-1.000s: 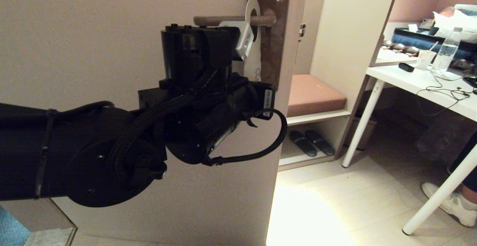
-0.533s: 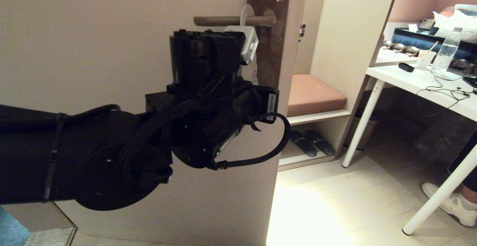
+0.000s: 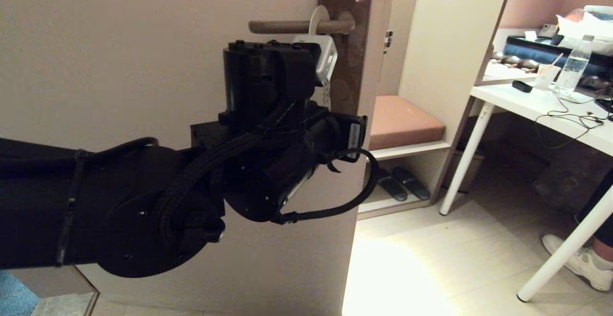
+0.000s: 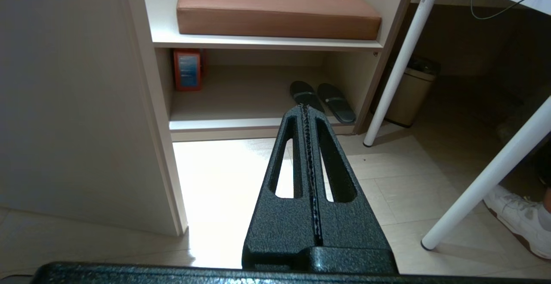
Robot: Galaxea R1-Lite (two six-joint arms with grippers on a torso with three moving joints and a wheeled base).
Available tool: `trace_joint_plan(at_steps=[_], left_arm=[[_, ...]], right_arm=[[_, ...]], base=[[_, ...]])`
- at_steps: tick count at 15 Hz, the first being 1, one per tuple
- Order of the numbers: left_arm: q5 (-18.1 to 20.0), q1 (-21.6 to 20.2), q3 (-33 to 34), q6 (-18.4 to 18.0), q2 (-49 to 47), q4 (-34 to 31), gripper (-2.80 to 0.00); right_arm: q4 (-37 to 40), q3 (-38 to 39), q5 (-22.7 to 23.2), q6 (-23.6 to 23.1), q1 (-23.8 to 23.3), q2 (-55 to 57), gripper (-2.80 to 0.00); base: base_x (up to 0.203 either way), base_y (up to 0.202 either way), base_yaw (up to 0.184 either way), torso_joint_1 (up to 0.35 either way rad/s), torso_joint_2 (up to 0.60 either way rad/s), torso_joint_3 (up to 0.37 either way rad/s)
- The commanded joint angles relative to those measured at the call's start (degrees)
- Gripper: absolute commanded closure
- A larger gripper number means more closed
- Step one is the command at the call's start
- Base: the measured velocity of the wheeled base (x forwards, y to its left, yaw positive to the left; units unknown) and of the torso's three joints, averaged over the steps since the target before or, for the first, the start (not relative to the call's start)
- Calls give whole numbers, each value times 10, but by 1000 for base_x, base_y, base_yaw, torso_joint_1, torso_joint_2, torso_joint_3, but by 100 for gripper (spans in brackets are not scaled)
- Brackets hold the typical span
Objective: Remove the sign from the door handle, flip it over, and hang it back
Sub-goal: Hang the sign back with the other side facing out
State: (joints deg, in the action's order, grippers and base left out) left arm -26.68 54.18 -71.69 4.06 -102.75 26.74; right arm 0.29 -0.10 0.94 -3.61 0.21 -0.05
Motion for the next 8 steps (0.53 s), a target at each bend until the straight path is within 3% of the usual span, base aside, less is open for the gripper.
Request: trace_joint_plan(at_steps=[1, 8], left_arm=[[-15, 6, 2, 1, 7, 9, -280], [-25, 11, 57, 1, 67, 16, -280]], right_arm=[[0, 0, 0, -1, 1, 0, 0], [1, 0, 0, -1, 1, 0, 0]], base=[[0, 0, 0, 0, 0, 0], [0, 0, 0, 0, 0, 0]])
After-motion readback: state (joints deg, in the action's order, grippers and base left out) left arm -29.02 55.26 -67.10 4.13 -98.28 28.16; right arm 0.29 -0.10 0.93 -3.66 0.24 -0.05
